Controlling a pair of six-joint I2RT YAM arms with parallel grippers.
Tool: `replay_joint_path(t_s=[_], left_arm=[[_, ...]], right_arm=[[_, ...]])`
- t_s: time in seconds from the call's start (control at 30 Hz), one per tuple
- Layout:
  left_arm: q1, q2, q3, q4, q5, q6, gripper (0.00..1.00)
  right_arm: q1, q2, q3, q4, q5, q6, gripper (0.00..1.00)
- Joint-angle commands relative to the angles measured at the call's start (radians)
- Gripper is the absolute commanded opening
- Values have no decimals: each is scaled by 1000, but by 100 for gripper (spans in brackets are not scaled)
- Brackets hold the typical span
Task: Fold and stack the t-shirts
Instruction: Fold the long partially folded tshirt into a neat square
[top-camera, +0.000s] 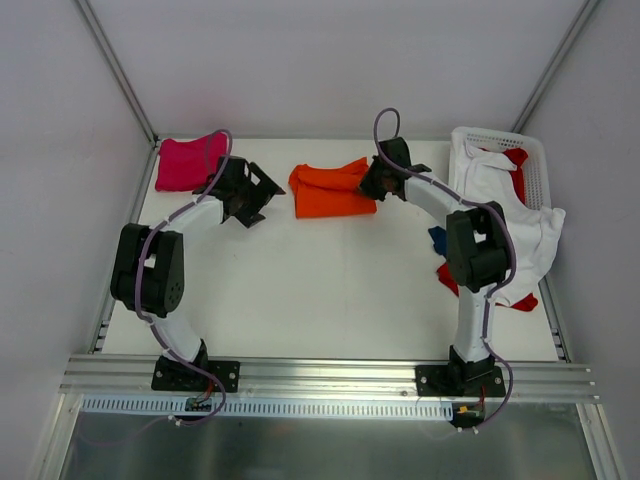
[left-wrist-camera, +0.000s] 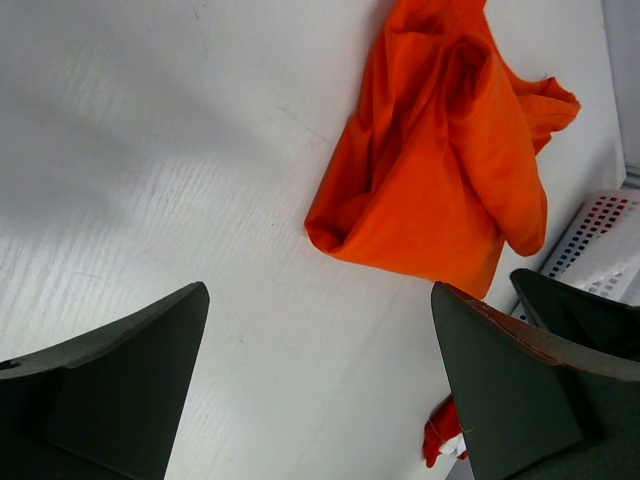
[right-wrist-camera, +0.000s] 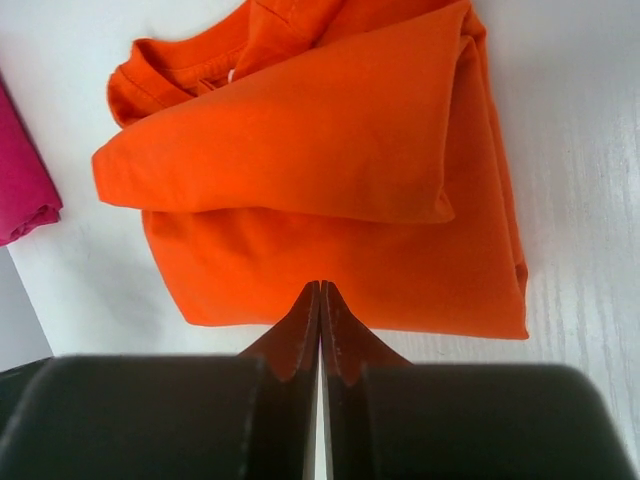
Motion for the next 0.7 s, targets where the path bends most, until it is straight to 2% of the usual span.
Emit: replay_joint_path(t_s=[0.0,0.27,0.67], left_arm=[[-7,-67,-10,28,-21,15,95],[-18,-88,-10,28,-14,20,94],[-36,-41,18,28,2,26,93]], right_arm=[[-4,31,32,-2,7,17,1],[-19,100,70,-1,0,20,1],[-47,221,196,-1,-33,35,1]])
